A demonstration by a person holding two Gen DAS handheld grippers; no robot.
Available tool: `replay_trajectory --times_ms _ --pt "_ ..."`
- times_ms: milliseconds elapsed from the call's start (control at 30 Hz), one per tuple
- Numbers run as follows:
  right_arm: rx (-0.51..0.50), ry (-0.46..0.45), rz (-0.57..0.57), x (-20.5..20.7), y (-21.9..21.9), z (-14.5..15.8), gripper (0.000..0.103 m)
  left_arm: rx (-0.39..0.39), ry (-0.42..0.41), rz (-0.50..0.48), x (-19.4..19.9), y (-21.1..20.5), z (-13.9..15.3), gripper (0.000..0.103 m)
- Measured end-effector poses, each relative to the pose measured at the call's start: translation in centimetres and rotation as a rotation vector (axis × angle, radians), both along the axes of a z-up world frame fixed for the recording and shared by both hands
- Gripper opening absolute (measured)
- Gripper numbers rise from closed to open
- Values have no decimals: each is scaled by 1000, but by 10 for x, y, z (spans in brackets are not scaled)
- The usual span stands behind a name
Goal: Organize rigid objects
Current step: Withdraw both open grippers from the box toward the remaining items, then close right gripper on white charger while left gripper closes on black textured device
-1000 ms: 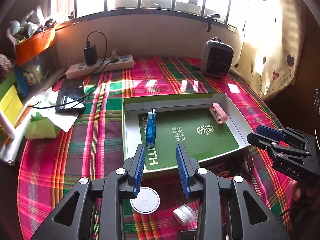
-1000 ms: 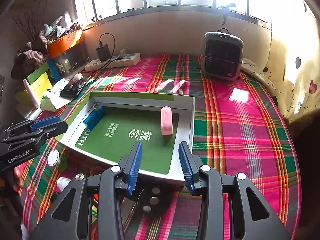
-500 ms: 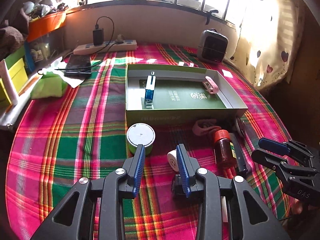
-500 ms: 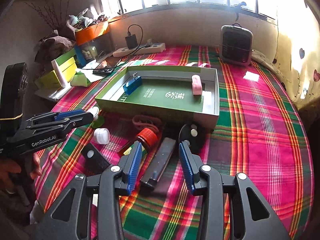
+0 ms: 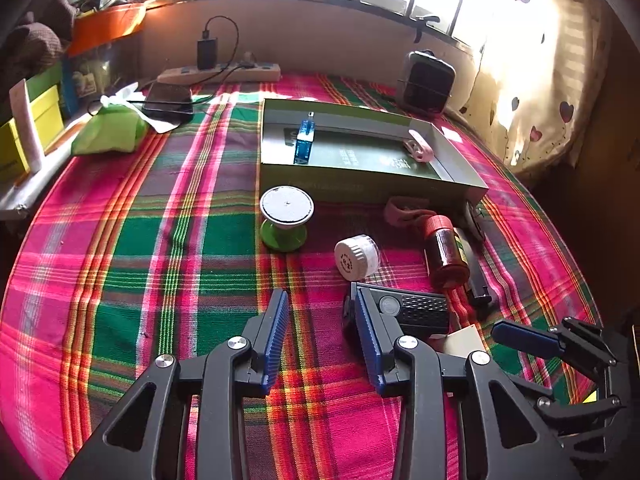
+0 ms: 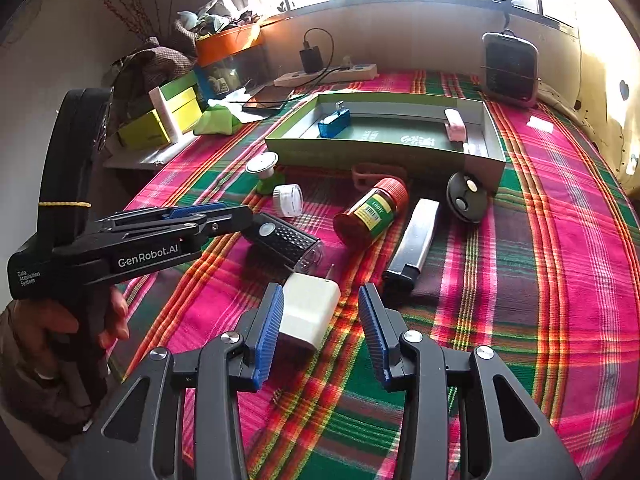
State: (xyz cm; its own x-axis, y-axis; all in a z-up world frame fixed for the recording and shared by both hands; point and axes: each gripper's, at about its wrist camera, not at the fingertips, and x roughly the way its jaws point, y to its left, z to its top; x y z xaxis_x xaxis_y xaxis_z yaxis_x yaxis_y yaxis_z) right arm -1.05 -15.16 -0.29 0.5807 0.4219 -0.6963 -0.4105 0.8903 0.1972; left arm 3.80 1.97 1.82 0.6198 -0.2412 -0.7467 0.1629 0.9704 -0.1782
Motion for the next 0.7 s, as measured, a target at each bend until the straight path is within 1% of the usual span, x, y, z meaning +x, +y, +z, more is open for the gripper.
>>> replay_trajectory --times_ms 67,100,367,500,700 --pt "-8 5 14 -1 6 -3 51 -14 -5 -1 0 1 1 35" --pt "-12 8 17 -1 8 -4 52 -20 -5 2 0 1 2 35" --pt "-87 29 -16 5 19 -15 53 -61 29 -16 5 0 -3 36" --pt "-151 -3 -51 4 17 -17 53 -60 32 -37 2 -6 -3 36" --pt "-164 -18 -79 3 4 -18 53 -80 44 -89 -5 -17 -4 36"
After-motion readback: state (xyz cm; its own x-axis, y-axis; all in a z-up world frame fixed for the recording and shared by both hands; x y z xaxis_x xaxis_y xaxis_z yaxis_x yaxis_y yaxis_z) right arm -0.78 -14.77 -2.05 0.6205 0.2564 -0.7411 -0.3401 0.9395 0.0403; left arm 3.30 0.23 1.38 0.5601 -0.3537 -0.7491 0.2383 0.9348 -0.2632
